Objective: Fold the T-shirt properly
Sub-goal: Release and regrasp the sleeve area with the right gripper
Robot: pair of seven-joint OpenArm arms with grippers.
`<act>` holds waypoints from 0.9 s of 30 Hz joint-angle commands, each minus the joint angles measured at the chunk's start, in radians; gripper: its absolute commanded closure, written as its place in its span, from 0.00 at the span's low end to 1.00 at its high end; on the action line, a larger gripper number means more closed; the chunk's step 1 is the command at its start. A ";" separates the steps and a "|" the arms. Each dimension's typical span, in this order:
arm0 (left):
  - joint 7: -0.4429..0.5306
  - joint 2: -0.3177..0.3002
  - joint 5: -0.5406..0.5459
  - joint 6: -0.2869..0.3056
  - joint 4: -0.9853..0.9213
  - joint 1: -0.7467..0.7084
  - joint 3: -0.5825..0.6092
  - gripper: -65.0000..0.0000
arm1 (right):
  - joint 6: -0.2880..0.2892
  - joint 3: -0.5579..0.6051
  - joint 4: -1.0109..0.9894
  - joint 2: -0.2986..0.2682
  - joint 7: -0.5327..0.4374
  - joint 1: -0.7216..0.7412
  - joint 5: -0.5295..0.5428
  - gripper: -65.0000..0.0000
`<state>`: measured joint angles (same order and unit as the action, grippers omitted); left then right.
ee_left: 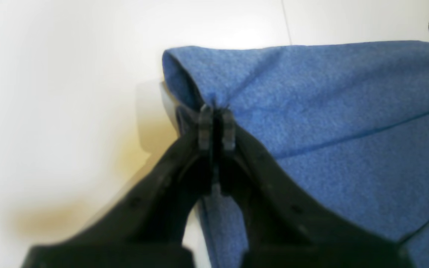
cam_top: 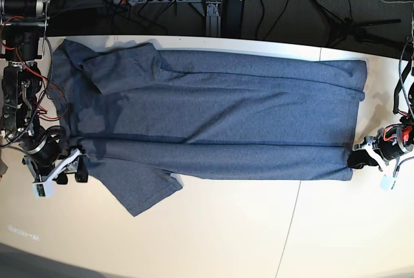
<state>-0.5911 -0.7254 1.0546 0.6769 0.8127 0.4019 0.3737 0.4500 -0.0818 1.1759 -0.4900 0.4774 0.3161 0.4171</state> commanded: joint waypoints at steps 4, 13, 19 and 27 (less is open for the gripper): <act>0.018 -0.020 -0.012 0.021 0.013 0.024 -0.010 1.00 | 0.072 -0.008 -0.096 0.027 -0.021 0.130 -0.042 0.47; 0.014 -0.021 -0.039 0.021 0.013 0.025 -0.009 1.00 | 0.071 -0.008 -0.614 0.131 -0.021 0.422 -0.098 0.47; 0.003 -0.026 -0.043 0.021 0.013 0.025 -0.009 1.00 | 0.071 -0.008 -0.781 0.160 0.020 0.496 -0.104 0.47; 0.003 -0.026 -0.042 0.021 0.013 0.025 -0.009 1.00 | 0.098 -0.008 -0.782 0.224 0.066 0.495 -0.100 0.47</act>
<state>-0.6025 -0.7269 0.9993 0.6773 0.8135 0.3996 0.3729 0.4534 -0.0879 0.3870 -0.2680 0.5167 0.7879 0.3141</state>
